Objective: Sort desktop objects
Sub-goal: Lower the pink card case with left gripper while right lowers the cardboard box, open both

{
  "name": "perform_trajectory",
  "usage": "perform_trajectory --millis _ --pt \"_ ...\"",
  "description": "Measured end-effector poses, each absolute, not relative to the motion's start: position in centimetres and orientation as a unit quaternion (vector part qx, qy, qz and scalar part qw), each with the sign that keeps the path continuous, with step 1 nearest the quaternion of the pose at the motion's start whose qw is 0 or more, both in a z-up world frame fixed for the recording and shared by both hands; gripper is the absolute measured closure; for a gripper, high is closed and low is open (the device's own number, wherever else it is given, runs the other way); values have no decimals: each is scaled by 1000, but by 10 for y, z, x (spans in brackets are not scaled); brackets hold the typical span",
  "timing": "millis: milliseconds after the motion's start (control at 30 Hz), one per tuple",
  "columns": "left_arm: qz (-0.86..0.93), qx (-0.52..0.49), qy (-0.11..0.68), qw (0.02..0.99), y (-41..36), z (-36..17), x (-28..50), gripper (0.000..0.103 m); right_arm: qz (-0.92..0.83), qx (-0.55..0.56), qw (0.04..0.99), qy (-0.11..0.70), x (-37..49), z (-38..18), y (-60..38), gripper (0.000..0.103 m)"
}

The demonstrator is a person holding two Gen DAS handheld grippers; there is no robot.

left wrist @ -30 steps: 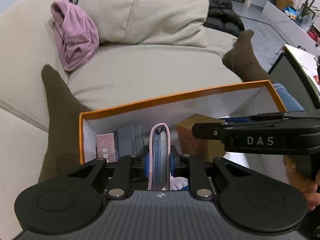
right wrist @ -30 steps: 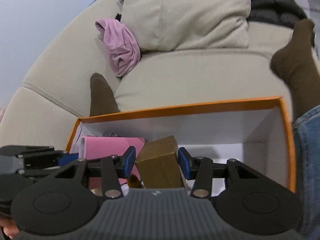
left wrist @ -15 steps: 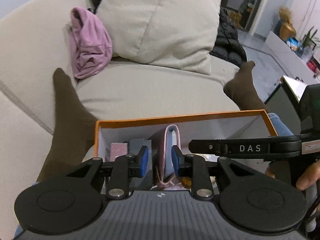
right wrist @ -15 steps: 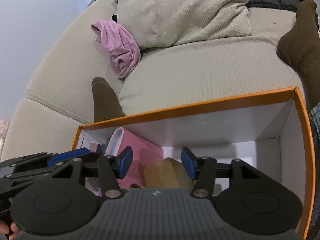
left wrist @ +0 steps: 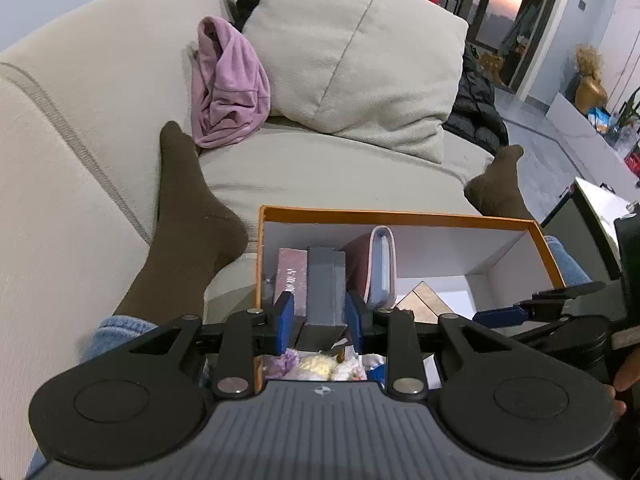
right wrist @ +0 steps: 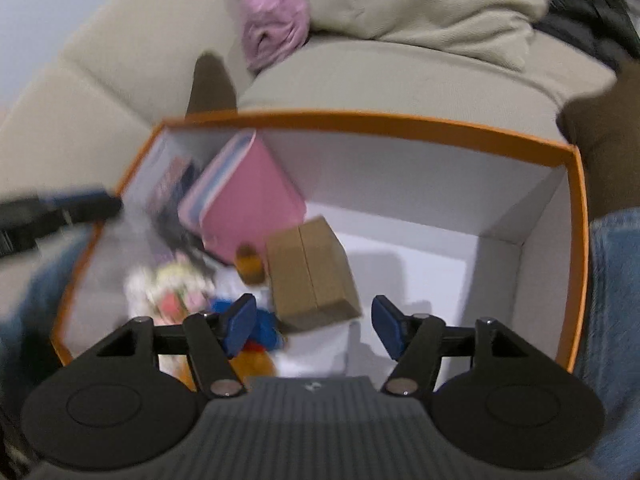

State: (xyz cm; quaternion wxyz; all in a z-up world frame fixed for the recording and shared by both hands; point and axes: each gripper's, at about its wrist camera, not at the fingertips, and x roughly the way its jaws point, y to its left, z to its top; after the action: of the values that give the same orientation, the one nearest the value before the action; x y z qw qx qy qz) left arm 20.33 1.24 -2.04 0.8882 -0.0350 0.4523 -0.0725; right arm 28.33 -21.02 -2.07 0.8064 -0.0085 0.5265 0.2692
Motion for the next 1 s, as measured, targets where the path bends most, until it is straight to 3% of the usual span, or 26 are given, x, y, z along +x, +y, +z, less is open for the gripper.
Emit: perform_trajectory --millis 167,233,267,833,1000 --pt "-64 -21 442 894 14 -20 193 52 333 -147 783 504 283 -24 -188 39" --pt "-65 -21 440 895 16 -21 190 52 339 -177 775 502 284 -28 -181 46" --pt "-64 -23 441 895 17 -22 189 52 345 -179 772 504 286 -30 -178 56" --pt "-62 -62 444 892 36 -32 179 52 348 -11 786 512 319 -29 -199 59" --pt "-62 -70 445 891 38 -34 177 52 331 31 786 521 327 -36 -191 70"
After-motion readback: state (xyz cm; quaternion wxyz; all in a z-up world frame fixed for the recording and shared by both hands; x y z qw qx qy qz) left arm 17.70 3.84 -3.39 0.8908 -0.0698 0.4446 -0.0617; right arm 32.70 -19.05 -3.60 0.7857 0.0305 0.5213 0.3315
